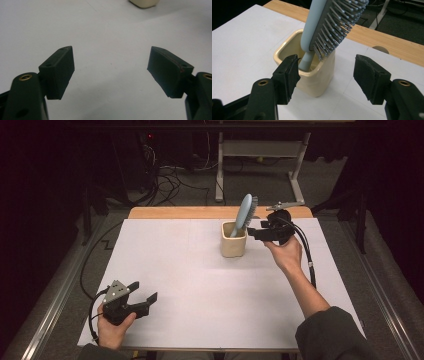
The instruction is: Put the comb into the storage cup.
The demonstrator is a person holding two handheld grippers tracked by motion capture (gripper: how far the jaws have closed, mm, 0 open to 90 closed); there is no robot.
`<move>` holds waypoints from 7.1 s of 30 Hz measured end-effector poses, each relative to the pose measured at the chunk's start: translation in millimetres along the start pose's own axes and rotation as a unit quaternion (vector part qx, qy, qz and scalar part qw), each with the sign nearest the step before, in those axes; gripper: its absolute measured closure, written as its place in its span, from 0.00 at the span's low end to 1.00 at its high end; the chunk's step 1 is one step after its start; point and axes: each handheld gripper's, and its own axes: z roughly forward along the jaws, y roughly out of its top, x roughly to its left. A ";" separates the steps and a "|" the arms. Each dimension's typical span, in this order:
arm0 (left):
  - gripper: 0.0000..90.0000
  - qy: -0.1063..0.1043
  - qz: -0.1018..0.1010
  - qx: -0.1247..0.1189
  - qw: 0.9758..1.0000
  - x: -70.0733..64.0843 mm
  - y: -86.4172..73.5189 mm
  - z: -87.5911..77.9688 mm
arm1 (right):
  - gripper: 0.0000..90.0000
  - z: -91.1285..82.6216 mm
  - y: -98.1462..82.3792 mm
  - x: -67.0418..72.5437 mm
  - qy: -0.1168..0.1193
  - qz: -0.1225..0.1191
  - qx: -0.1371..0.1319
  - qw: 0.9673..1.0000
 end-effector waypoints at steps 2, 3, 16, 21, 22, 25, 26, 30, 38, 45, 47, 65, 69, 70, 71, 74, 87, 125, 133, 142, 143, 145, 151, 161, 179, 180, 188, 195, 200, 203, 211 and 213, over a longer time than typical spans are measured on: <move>0.25 0.000 0.000 0.000 1.000 -0.1 0.1 0.1 | 0.42 -1.7 -1.0 -1.0 0.000 0.002 -0.002 1.000; 0.25 0.000 0.000 0.000 1.000 -0.2 0.1 0.1 | 0.42 -2.6 -1.4 -1.7 0.000 0.002 -0.004 1.000; 0.25 0.000 0.000 0.000 1.000 -0.2 0.1 0.0 | 0.42 -14.4 -5.7 -5.8 0.001 0.007 -0.020 1.000; 0.25 0.000 0.001 0.001 1.000 -0.5 0.1 0.3 | 0.42 -17.2 -7.6 -6.9 0.004 0.010 -0.024 1.000; 0.25 0.000 0.001 0.000 1.000 -0.5 0.1 0.2 | 0.42 -17.5 -7.8 -7.0 0.004 0.010 -0.025 1.000; 0.25 0.000 0.000 0.000 1.000 -0.1 0.0 0.0 | 0.42 -18.7 -8.4 -6.8 0.005 0.009 -0.025 1.000; 0.25 0.000 -0.001 0.000 1.000 0.0 0.0 0.0 | 0.42 -19.4 -8.7 -6.8 0.005 0.009 -0.026 1.000; 0.25 0.000 0.001 0.000 1.000 -0.5 0.1 0.1 | 0.42 -22.6 -10.3 -6.9 0.005 0.008 -0.029 1.000; 0.25 0.000 0.000 0.001 1.000 -0.7 0.2 0.3 | 0.42 -28.9 -15.6 -9.8 0.003 0.010 -0.033 0.999; 0.25 0.000 0.000 0.001 1.000 -0.7 0.1 0.5 | 0.42 -33.2 -20.0 -12.5 0.004 0.011 -0.037 0.999; 0.25 0.000 0.000 0.001 1.000 -0.7 0.2 0.5 | 0.42 -34.5 -20.8 -13.2 0.004 0.013 -0.037 0.999; 0.25 -0.001 -0.001 0.002 1.000 -0.4 0.2 0.9 | 0.42 -47.8 -24.0 -8.5 0.008 0.001 -0.049 0.999; 0.25 -0.001 -0.001 0.003 1.000 -0.3 0.1 1.3 | 0.42 -48.5 -27.2 -8.7 0.008 -0.002 -0.047 0.999; 0.25 -0.001 -0.002 0.003 1.000 -0.3 0.1 1.4 | 0.41 -49.0 -28.1 -8.5 0.007 -0.001 -0.047 0.999; 0.25 -0.001 -0.002 0.003 1.000 -0.2 0.1 1.5 | 0.41 -49.3 -28.8 -8.7 0.007 -0.003 -0.048 0.999; 0.25 -0.002 -0.002 0.003 1.000 -0.1 0.1 1.8 | 0.41 -51.0 -30.9 -8.8 0.007 -0.003 -0.048 0.999; 0.25 -0.002 -0.002 0.004 1.000 -0.3 0.1 1.7 | 0.40 -62.0 -37.9 -12.5 0.006 -0.001 -0.057 0.998; 0.25 -0.002 0.000 0.005 1.000 -1.1 0.2 2.0 | 0.37 -94.0 -61.4 -21.0 0.002 0.000 -0.082 0.997; 0.25 -0.001 -0.001 0.003 1.000 -1.3 0.2 2.0 | 0.37 -100.6 -66.9 -22.8 0.000 -0.001 -0.090 0.996; 0.25 -0.002 -0.001 0.004 1.000 -1.2 0.2 2.0 | 0.37 -106.9 -72.1 -26.5 -0.004 0.005 -0.098 0.995; 0.25 -0.002 0.000 0.004 1.000 -1.2 0.2 2.0 | 0.37 -107.3 -72.9 -26.5 -0.004 0.006 -0.097 0.995; 0.25 -0.002 -0.001 0.004 1.000 -1.2 0.2 2.0 | 0.37 -108.3 -74.6 -26.7 -0.003 0.006 -0.099 0.995; 0.25 -0.003 -0.001 0.004 1.000 -1.3 0.2 2.2 | 0.36 -114.5 -79.4 -28.9 -0.004 0.010 -0.108 0.994; 0.25 -0.004 -0.003 0.004 1.000 -1.0 0.2 2.4 | 0.36 -122.4 -87.8 -32.7 -0.006 0.016 -0.115 0.993; 0.25 -0.006 -0.004 0.008 1.000 -1.1 0.2 3.4 | 0.35 -128.8 -97.5 -35.5 -0.015 0.015 -0.117 0.993; 0.25 -0.006 -0.004 0.008 1.000 -1.2 0.2 3.3 | 0.35 -128.7 -98.0 -35.6 -0.016 0.015 -0.117 0.993; 0.25 -0.006 -0.003 0.008 1.000 -1.2 0.2 3.0 | 0.35 -129.0 -102.4 -36.0 -0.017 0.017 -0.118 0.993; 0.25 -0.006 -0.003 0.008 1.000 -1.3 0.2 3.0 | 0.35 -132.2 -106.5 -35.5 -0.017 0.018 -0.121 0.992; 0.25 -0.006 -0.002 0.009 1.000 -1.2 0.2 3.1 | 0.35 -134.0 -111.2 -36.4 -0.016 0.022 -0.121 0.992; 0.25 -0.005 -0.005 0.007 1.000 -0.7 0.1 2.8 | 0.34 -136.0 -113.8 -36.2 -0.016 0.022 -0.122 0.992; 0.25 -0.006 -0.004 0.008 1.000 -1.1 0.1 3.2 | 0.34 -140.8 -118.9 -34.7 -0.014 0.023 -0.126 0.992; 0.25 -0.006 -0.003 0.009 1.000 -1.2 0.2 3.2 | 0.34 -141.3 -120.5 -34.5 -0.013 0.022 -0.127 0.992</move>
